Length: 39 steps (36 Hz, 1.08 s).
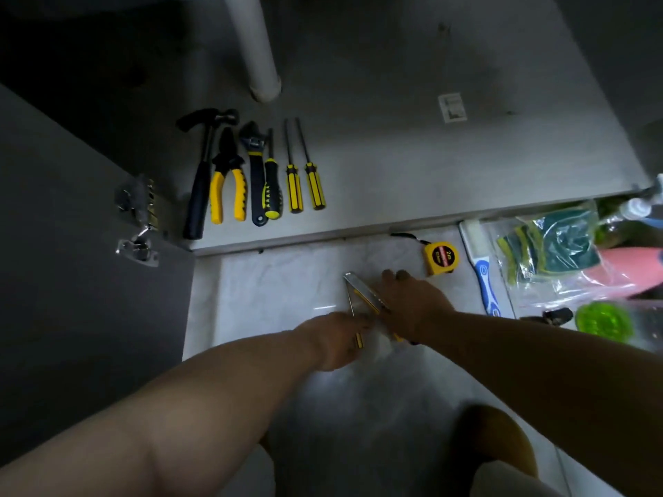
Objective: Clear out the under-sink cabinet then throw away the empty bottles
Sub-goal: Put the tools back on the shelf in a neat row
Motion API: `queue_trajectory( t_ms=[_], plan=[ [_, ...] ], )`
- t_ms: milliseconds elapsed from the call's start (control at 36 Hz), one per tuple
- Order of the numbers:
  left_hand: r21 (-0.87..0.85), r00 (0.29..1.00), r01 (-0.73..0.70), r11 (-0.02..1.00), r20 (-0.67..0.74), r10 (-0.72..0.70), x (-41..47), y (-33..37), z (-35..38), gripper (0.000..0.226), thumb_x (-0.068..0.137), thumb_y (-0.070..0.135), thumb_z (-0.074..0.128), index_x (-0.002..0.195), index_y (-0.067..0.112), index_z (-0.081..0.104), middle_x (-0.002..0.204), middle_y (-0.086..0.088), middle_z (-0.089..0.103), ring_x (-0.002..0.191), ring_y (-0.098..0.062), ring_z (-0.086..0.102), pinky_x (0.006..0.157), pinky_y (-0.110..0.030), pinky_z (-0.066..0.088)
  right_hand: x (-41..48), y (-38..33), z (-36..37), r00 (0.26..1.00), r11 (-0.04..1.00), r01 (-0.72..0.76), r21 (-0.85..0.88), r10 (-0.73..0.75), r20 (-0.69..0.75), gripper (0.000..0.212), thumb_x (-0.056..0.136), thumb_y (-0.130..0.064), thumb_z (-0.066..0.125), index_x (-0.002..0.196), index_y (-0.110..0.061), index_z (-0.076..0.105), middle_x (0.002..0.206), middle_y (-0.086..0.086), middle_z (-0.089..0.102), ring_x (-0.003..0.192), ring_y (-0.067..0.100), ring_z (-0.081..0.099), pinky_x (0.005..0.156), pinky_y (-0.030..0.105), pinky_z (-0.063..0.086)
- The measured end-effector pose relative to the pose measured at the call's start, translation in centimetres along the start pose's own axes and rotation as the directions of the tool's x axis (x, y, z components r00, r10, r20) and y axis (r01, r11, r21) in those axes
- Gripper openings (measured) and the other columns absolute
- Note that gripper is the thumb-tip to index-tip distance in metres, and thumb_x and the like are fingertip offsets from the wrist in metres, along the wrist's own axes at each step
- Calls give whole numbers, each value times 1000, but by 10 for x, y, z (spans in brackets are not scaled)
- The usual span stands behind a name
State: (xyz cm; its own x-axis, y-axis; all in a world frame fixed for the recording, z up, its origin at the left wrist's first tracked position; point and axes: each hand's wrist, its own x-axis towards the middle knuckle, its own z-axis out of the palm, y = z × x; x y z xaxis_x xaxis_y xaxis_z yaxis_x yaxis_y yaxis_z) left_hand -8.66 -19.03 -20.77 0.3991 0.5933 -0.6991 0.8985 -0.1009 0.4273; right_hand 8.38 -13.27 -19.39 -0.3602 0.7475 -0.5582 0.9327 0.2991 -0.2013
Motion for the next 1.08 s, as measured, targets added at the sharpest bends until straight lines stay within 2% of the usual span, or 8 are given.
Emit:
queue_trajectory(
  t_ms=[111, 278, 389, 472, 639, 778, 889, 1083],
  plan=[
    [-64, 994, 77, 995, -69, -81, 10, 4, 6, 47, 95, 27, 60, 141, 28, 49, 131, -9, 62, 119, -31, 61, 95, -31, 50, -3, 0, 17, 997, 997, -75, 14, 75, 22, 64, 87, -40, 70, 134, -12, 38, 130, 12, 48, 111, 37, 62, 78, 40, 50],
    [-109, 966, 198, 974, -148, -213, 5, 1, -3, 15, 93, 20, 56, 106, 16, 60, 114, -13, 66, 104, -33, 65, 89, -38, 55, -2, -5, 14, 991, 996, -90, 25, 87, 97, 32, 91, -22, 65, 120, -11, 57, 123, 12, 59, 111, 32, 63, 88, 42, 56],
    [-178, 978, 128, 976, -139, -153, -5, -8, -16, 4, 94, 17, 60, 95, 13, 60, 104, -7, 67, 96, -26, 64, 87, -40, 55, 1, -1, 0, 981, 995, -74, 67, 60, 185, 23, 81, -28, 73, 94, -16, 61, 101, 7, 65, 97, 27, 67, 76, 35, 57],
    [-217, 988, 46, 975, -133, -76, -19, -11, -30, 7, 94, 20, 65, 95, 15, 60, 101, -2, 67, 92, -22, 64, 85, -37, 55, 5, 4, -14, 929, 982, -61, 178, -9, 369, 20, 82, -30, 71, 74, -16, 60, 71, 4, 71, 72, 22, 74, 68, 33, 61],
    [-98, 944, -83, 992, -328, 47, -43, -1, -56, 18, 92, 13, 56, 103, 26, 53, 102, 1, 56, 89, -21, 57, 79, -31, 49, 1, 13, -60, 824, 887, -216, 409, -59, 563, 23, 82, -17, 73, 98, -4, 64, 84, 18, 76, 68, 27, 75, 64, 32, 63],
    [-130, 776, -190, 973, -627, 68, -48, 22, -81, 14, 97, 22, 57, 105, 32, 51, 98, 5, 53, 85, -13, 54, 76, -31, 49, -7, 26, -95, 825, 715, -283, 639, -158, 543, 18, 84, -14, 73, 96, -10, 60, 77, 15, 73, 64, 23, 72, 59, 30, 60],
    [-241, 648, -201, 950, -760, -56, -35, 31, -115, 21, 94, 20, 66, 108, 31, 55, 97, 6, 56, 80, -7, 58, 76, -33, 54, -9, 33, -111, 847, 599, -262, 757, -232, 477, 12, 89, -17, 70, 86, -17, 58, 77, 8, 72, 66, 18, 71, 58, 25, 57],
    [-109, 597, 93, 990, -789, -143, -8, 15, -152, 29, 87, 30, 72, 114, 29, 61, 108, 0, 68, 110, -26, 52, 93, -41, 47, 0, 27, -115, 947, 419, -182, 889, -169, 274, 13, 90, -18, 69, 86, -14, 57, 74, 9, 69, 59, 15, 65, 56, 27, 56]
  ],
)
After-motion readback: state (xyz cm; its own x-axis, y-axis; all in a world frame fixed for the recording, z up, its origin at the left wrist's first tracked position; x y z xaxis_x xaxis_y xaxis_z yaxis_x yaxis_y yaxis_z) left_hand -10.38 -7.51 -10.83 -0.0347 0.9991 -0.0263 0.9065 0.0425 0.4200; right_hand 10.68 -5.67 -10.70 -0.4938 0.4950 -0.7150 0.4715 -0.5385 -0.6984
